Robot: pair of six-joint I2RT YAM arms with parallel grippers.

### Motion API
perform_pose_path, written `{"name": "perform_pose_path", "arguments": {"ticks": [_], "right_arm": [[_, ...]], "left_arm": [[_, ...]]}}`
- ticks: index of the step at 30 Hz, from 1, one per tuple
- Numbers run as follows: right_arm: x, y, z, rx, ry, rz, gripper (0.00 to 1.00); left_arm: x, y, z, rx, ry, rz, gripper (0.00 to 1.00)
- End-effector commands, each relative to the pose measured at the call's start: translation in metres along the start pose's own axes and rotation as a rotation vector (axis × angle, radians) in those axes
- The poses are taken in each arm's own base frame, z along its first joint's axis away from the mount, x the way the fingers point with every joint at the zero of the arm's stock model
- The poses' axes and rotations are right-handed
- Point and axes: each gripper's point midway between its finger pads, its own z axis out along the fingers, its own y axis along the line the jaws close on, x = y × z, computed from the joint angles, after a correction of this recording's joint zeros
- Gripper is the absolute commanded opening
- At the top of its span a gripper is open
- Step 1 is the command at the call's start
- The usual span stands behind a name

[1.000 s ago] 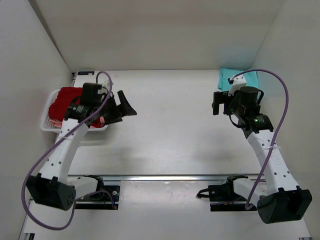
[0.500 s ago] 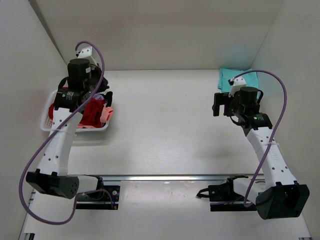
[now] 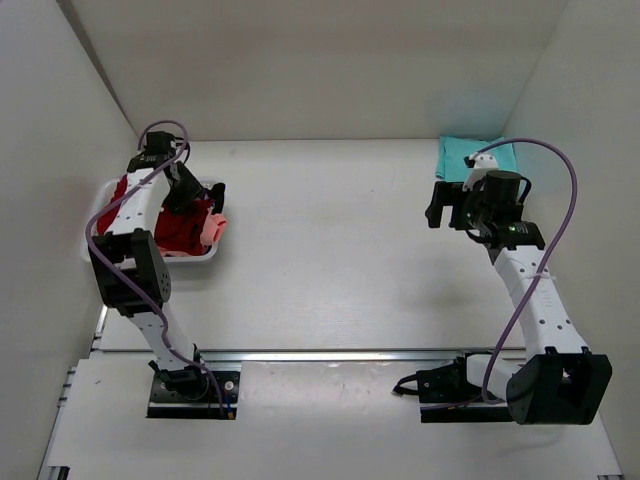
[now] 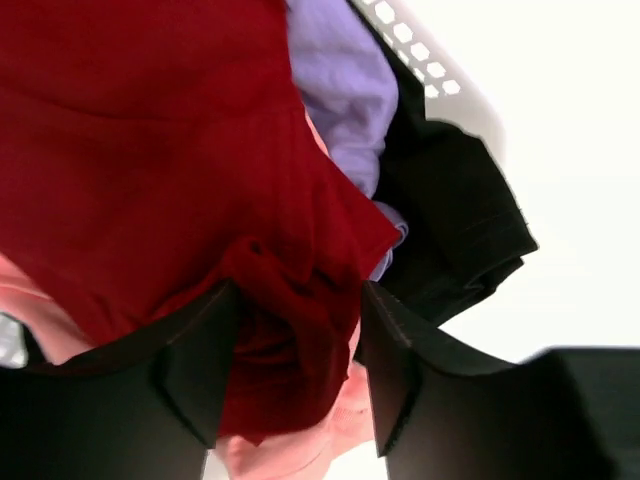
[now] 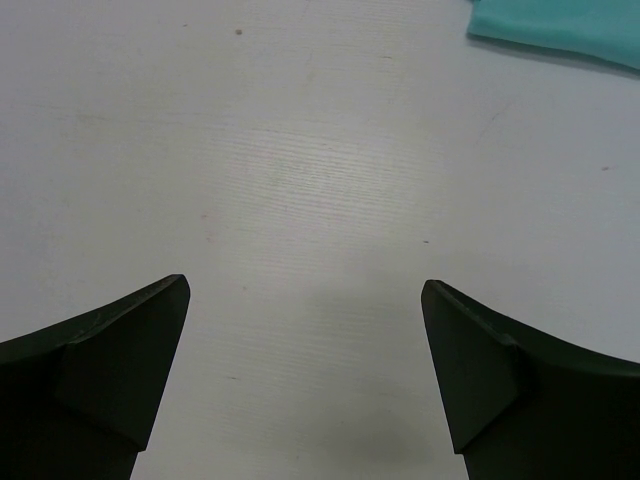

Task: Fold and stack the t-shirts
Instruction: Grab crumpled tshirt from bin with the left arm

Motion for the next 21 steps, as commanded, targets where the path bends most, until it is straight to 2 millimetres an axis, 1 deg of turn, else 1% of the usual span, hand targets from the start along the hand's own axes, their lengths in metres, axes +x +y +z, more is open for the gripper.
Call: {"name": "perform_pose_path", "arguments": {"ticks": [1, 2, 3, 4, 5, 6, 7, 8, 9, 10, 11, 12, 13, 14, 15, 16, 17, 18, 19, 20, 21], "right_arm": [[-0.012, -0.009, 0.001, 0.019, -0.043, 0.018, 0.99], [-0.016, -0.009, 0.0, 0.02, -0.056, 0.012, 0.99], [-0.015, -0.011, 0.002, 0.026, -0.052, 0.017, 0.99], [-0.018, -0.01, 0.0, 0.022, -0.061, 0.008, 0.99], [-0.016, -0.011, 0.002, 0.025, -0.052, 0.008, 0.99], [-0.017, -0.011, -0.001, 0.026, -0.058, 0.005, 0.99], [-0.018, -0.011, 0.0, 0.028, -0.061, 0.003, 0.99], [-0.018, -0.015, 0.0, 0.041, -0.067, 0.0, 0.99], [-0.021, -0.016, -0.001, 0.043, -0.08, -0.005, 0.99], [-0.016, -0.021, 0.0, 0.062, -0.073, 0.0, 1.0], [-0.021, -0.027, -0.004, 0.084, -0.105, -0.021, 0.99], [-0.026, -0.035, -0.006, 0.094, -0.127, -0.032, 0.99], [-0.032, -0.032, -0.008, 0.062, -0.165, -0.042, 0.99], [-0.043, -0.036, -0.011, 0.053, -0.211, -0.041, 0.99], [-0.047, -0.04, -0.015, 0.055, -0.234, -0.018, 0.99], [-0.053, -0.039, -0.017, 0.039, -0.268, -0.015, 0.92], [-0.055, -0.034, -0.015, 0.015, -0.281, 0.033, 0.75], [-0.055, -0.032, -0.014, 0.014, -0.285, 0.041, 0.5], [-0.051, -0.028, -0.014, -0.002, -0.28, 0.065, 0.4], [-0.048, -0.021, -0.01, -0.026, -0.27, 0.058, 0.24], [-0.044, -0.013, -0.009, -0.047, -0.26, 0.064, 0.15]], "left_arm": [[0.001, -0.018, -0.01, 0.056, 0.036, -0.05, 0.61], [0.005, -0.018, -0.005, 0.059, 0.053, -0.052, 0.54], [0.009, -0.019, -0.003, 0.069, 0.076, -0.06, 0.25], [0.008, -0.021, -0.005, 0.073, 0.077, -0.071, 0.02], [0.006, -0.019, -0.007, 0.069, 0.071, -0.084, 0.0], [-0.003, -0.021, -0.016, 0.074, 0.036, -0.092, 0.0], [-0.012, -0.024, -0.024, 0.075, 0.001, -0.096, 0.0], [-0.028, -0.028, -0.04, 0.083, -0.057, -0.101, 0.0], [-0.036, -0.03, -0.051, 0.092, -0.085, -0.107, 0.0], [-0.051, -0.038, -0.072, 0.113, -0.138, -0.103, 0.0], [-0.07, -0.048, -0.095, 0.132, -0.215, -0.086, 0.0], [-0.075, -0.057, -0.109, 0.147, -0.243, -0.055, 0.0], [-0.093, -0.072, -0.14, 0.191, -0.328, -0.041, 0.0], [-0.096, -0.088, -0.158, 0.244, -0.366, 0.016, 0.0], [-0.099, -0.118, -0.195, 0.355, -0.439, 0.078, 0.0], [-0.099, -0.147, -0.23, 0.491, -0.493, 0.107, 0.0], [-0.091, -0.179, -0.253, 0.647, -0.507, 0.149, 0.0], [-0.081, -0.195, -0.271, 0.748, -0.5, 0.16, 0.0], [-0.06, -0.234, -0.311, 0.976, -0.503, 0.24, 0.0], [-0.041, -0.251, -0.335, 1.101, -0.467, 0.268, 0.0], [-0.019, -0.278, -0.356, 1.207, -0.454, 0.3, 0.0]]}}
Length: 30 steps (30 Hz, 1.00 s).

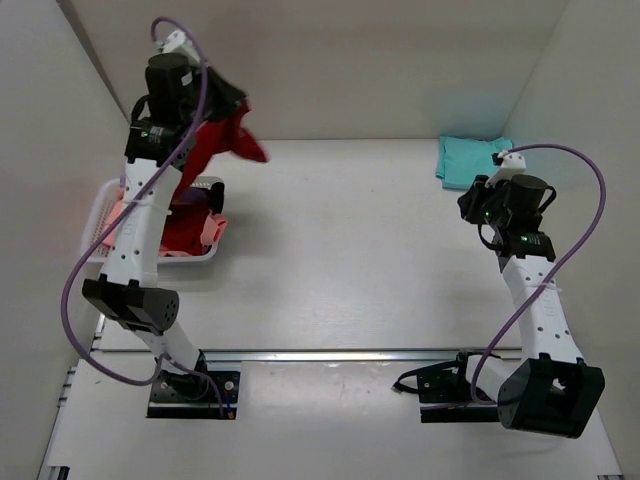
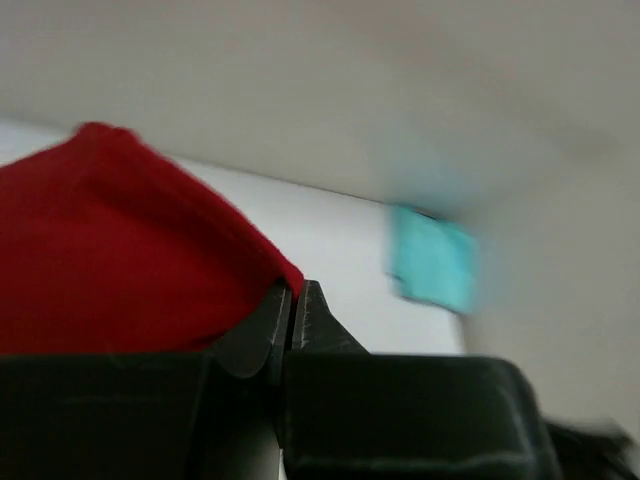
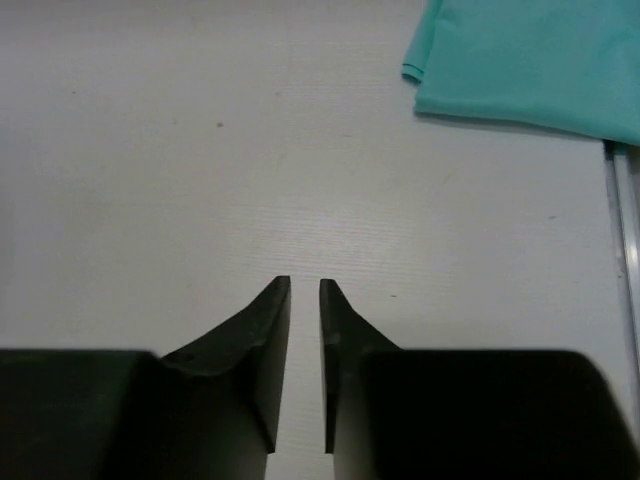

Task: Fold and stack the t-shirts
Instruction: Move the tshirt to the center of the board

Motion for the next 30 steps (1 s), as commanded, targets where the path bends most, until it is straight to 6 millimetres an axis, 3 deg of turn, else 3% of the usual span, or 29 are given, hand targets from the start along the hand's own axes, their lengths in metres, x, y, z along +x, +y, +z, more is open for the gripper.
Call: {"name": "perform_pose_path", "arguments": {"ticks": [1, 2, 3, 4, 5, 7, 10, 13, 14, 15, 16, 17, 18, 19, 20, 21, 22, 23, 26, 27, 30], "right_arm": [[-0.012, 0.034, 0.002, -0.121, -0.069, 0.0, 0.12], [-0.01, 0.038, -0.001, -0.131, -0.067, -0.007, 0.11], [-0.007, 0.043, 0.0, -0.149, -0.062, -0.011, 0.11], [-0.008, 0.048, -0.001, -0.17, -0.063, -0.005, 0.1], [-0.005, 0.051, -0.002, -0.181, -0.06, 0.009, 0.07], [-0.005, 0.053, -0.005, -0.201, -0.063, 0.027, 0.06], [0.0, 0.055, -0.008, -0.204, -0.052, 0.022, 0.04], [0.007, 0.057, -0.011, -0.217, -0.036, 0.009, 0.05], [0.009, 0.059, -0.01, -0.225, -0.029, 0.004, 0.07], [0.013, 0.06, -0.011, -0.227, -0.02, 0.005, 0.07], [0.012, 0.061, -0.011, -0.229, -0.023, 0.001, 0.08], [0.016, 0.063, -0.01, -0.235, -0.01, 0.004, 0.08], [0.019, 0.063, -0.011, -0.236, 0.0, 0.01, 0.11], [0.022, 0.066, -0.009, -0.248, 0.007, 0.012, 0.14], [0.023, 0.071, -0.011, -0.264, 0.012, 0.011, 0.28], [0.026, 0.073, -0.008, -0.273, 0.026, 0.009, 0.42], [0.031, 0.077, -0.008, -0.277, 0.048, 0.005, 0.52], [0.034, 0.082, -0.006, -0.282, 0.06, -0.019, 0.54], [0.059, 0.084, 0.003, -0.245, 0.151, -0.067, 0.6], [0.071, 0.077, 0.007, -0.202, 0.194, -0.068, 0.59], [0.09, 0.056, 0.016, -0.1, 0.269, -0.053, 0.59]], "left_arm": [[-0.003, -0.193, -0.08, 0.679, -0.042, 0.068, 0.0], [-0.01, -0.222, -0.094, 0.785, -0.053, 0.078, 0.0], [0.001, -0.245, -0.093, 0.849, -0.027, 0.056, 0.0], [-0.014, -0.266, -0.12, 0.954, -0.066, 0.056, 0.0], [-0.022, -0.28, -0.13, 1.046, -0.077, 0.02, 0.0], [-0.041, -0.279, -0.143, 1.113, -0.071, -0.099, 0.0], [-0.04, -0.266, -0.132, 1.079, -0.062, -0.091, 0.0], [0.003, -0.234, -0.09, 0.914, 0.052, -0.032, 0.0], [0.021, -0.211, -0.068, 0.82, 0.089, -0.03, 0.0], [0.052, -0.19, -0.044, 0.744, 0.154, -0.038, 0.0], [0.062, -0.176, -0.038, 0.691, 0.16, -0.025, 0.0], [0.085, -0.145, -0.014, 0.559, 0.191, -0.041, 0.02], [0.108, -0.121, 0.0, 0.497, 0.226, -0.054, 0.21], [0.118, -0.099, 0.012, 0.447, 0.252, -0.083, 0.35], [0.129, -0.074, 0.023, 0.379, 0.283, -0.131, 0.48], [0.146, -0.058, 0.027, 0.355, 0.331, -0.158, 0.53], [0.142, -0.049, 0.029, 0.344, 0.319, -0.182, 0.63], [0.15, -0.03, 0.033, 0.288, 0.337, -0.201, 0.65], [0.165, -0.002, 0.024, 0.185, 0.363, -0.163, 0.66], [0.179, 0.015, 0.024, 0.121, 0.399, -0.164, 0.67], [0.234, 0.038, 0.007, 0.047, 0.525, -0.129, 0.67]]}}
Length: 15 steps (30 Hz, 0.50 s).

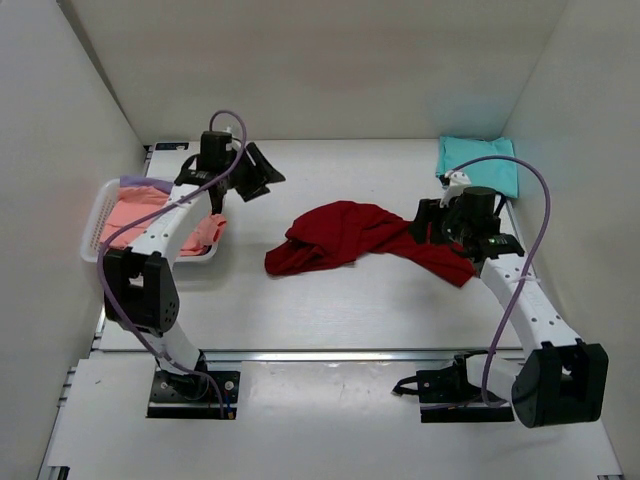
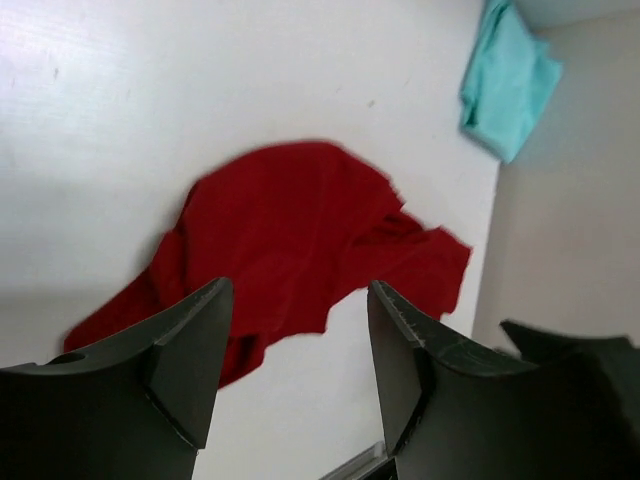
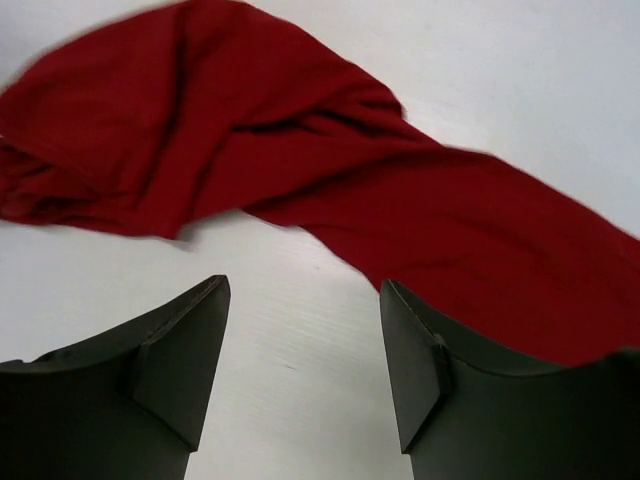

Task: Fold and stack the t-shirts
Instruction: Move the tshirt to the center of the board, then flatten out the tshirt

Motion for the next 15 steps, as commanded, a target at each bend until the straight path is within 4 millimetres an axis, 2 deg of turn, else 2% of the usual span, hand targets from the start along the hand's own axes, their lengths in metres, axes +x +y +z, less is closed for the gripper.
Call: {"name": "perform_pose_path", "arguments": {"ticks": [1, 2, 4, 5, 6, 8, 9, 11, 15], "right_arm": [[0.024, -0.041, 0.005, 0.186, 0.091, 0.022, 0.59], [0.024, -0.056, 0.007, 0.242, 0.093, 0.047, 0.59], [0.031, -0.077, 0.006, 0.323, 0.106, 0.084, 0.61], [0.036, -0.082, 0.008, 0.339, 0.122, 0.09, 0.62], [0.035, -0.105, 0.004, 0.414, 0.116, 0.127, 0.62], [0.038, -0.123, 0.004, 0.469, 0.126, 0.162, 0.64], [0.036, -0.128, 0.004, 0.484, 0.119, 0.19, 0.64], [0.036, -0.136, 0.011, 0.488, 0.125, 0.226, 0.65], [0.035, -0.145, 0.026, 0.475, 0.132, 0.283, 0.66]], "left_arm": [[0.053, 0.013, -0.019, -0.066, 0.086, 0.065, 0.67], [0.076, 0.026, -0.016, -0.098, 0.133, 0.071, 0.67], [0.098, 0.041, -0.011, -0.133, 0.183, 0.077, 0.68], [0.108, 0.045, -0.005, -0.145, 0.205, 0.083, 0.69], [0.115, 0.044, 0.0, -0.144, 0.225, 0.086, 0.71], [0.114, 0.034, 0.009, -0.132, 0.236, 0.115, 0.72], [0.124, 0.038, 0.016, -0.154, 0.268, 0.127, 0.72], [0.119, 0.029, 0.026, -0.163, 0.258, 0.142, 0.73], [0.12, 0.044, 0.042, -0.228, 0.275, 0.12, 0.72]]}}
